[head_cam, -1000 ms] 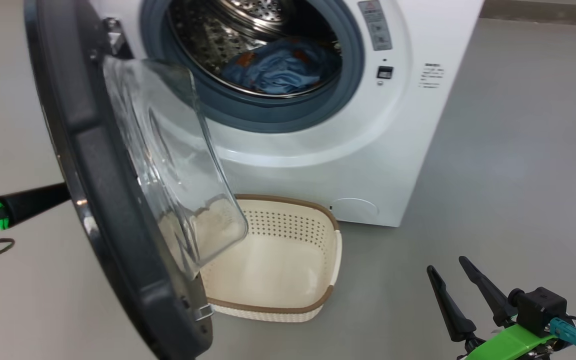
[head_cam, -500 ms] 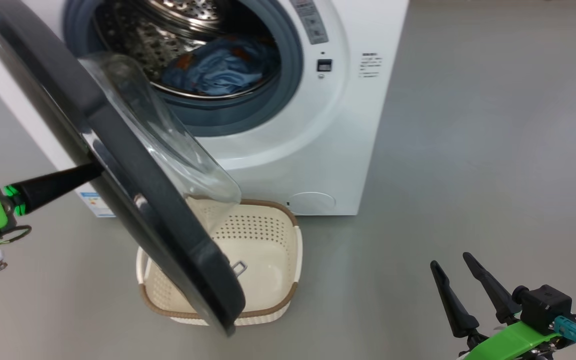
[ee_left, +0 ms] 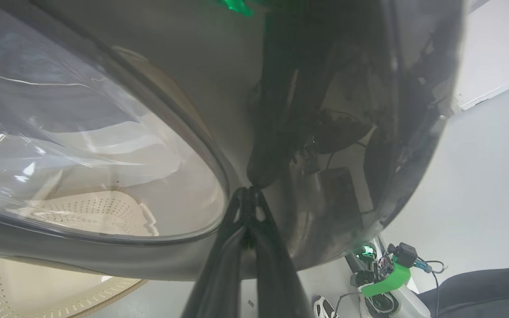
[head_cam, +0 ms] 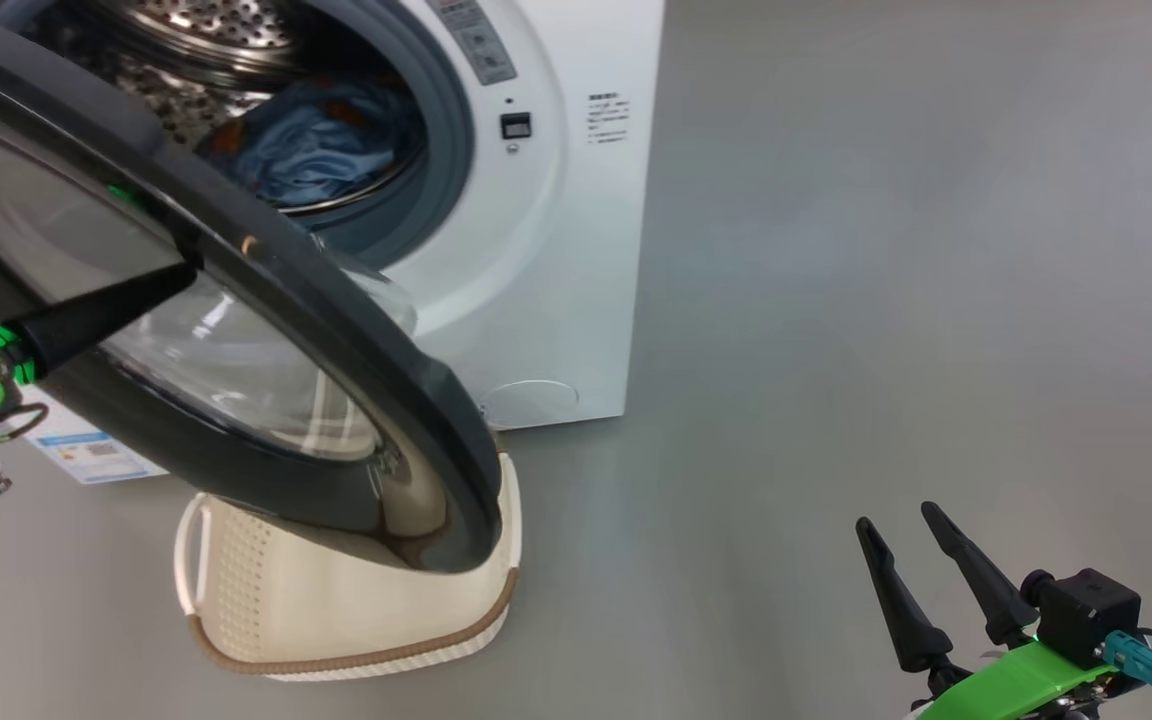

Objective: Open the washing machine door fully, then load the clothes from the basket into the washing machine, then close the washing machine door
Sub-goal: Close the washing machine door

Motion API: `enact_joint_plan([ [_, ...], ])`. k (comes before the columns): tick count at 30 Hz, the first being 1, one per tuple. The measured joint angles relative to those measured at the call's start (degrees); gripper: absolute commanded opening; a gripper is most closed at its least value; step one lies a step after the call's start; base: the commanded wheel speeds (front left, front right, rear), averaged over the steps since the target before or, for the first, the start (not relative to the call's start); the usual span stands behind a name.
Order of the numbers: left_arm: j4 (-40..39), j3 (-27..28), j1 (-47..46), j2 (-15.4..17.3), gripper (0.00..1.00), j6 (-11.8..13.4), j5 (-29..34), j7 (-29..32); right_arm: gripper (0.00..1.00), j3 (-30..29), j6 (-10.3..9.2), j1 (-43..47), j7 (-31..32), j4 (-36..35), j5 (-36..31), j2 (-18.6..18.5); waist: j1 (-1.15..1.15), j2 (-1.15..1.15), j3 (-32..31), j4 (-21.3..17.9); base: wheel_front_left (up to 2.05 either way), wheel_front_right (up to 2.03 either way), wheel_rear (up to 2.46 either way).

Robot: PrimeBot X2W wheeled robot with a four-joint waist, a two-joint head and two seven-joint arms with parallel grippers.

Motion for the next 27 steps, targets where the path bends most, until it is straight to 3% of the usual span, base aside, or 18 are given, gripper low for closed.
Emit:
enact_joint_plan([
  [12, 0.7, -1.52, -0.45, 0.08, 0.0, -0.04, -0.15, -2.77, 1.0, -0.31, 0.0, 0.01, 0.0, -0.02, -0.01, 0.12, 0.0, 0.0, -0.54, -2.09, 0.0, 0.0, 0.0],
  [21, 0.4, -1.53, 7.08, 0.93, 0.01, -0.08, -0.66, -6.97, 1.0, -0.32, 0.0, 0.07, 0.0, 0.02, -0.01, 0.08, 0.0, 0.0, -2.09, -1.21, 0.0, 0.0, 0.0],
  [22, 0.33, -1.55, 8.16, 1.24, 0.07, -0.08, -0.59, -7.64, 1.0, -0.31, 0.0, 0.12, 0.0, 0.03, -0.01, 0.08, 0.0, 0.0, -2.31, -1.12, 0.0, 0.0, 0.0],
  [25, 0.2, -1.48, 11.51, 1.63, 0.09, -0.08, -0.55, -9.78, 1.0, -0.24, 0.0, 0.26, 0.0, 0.11, 0.0, 0.0, 0.0, 0.0, -2.97, -0.93, 0.0, 0.0, 0.0],
  [27, 0.03, -1.46, 13.67, 1.69, 0.24, -0.08, -0.57, -11.11, 1.0, -0.23, 0.0, 0.53, 0.0, 0.12, 0.0, -0.1, 0.0, 0.0, -3.38, -0.84, 0.0, 0.0, 0.0],
])
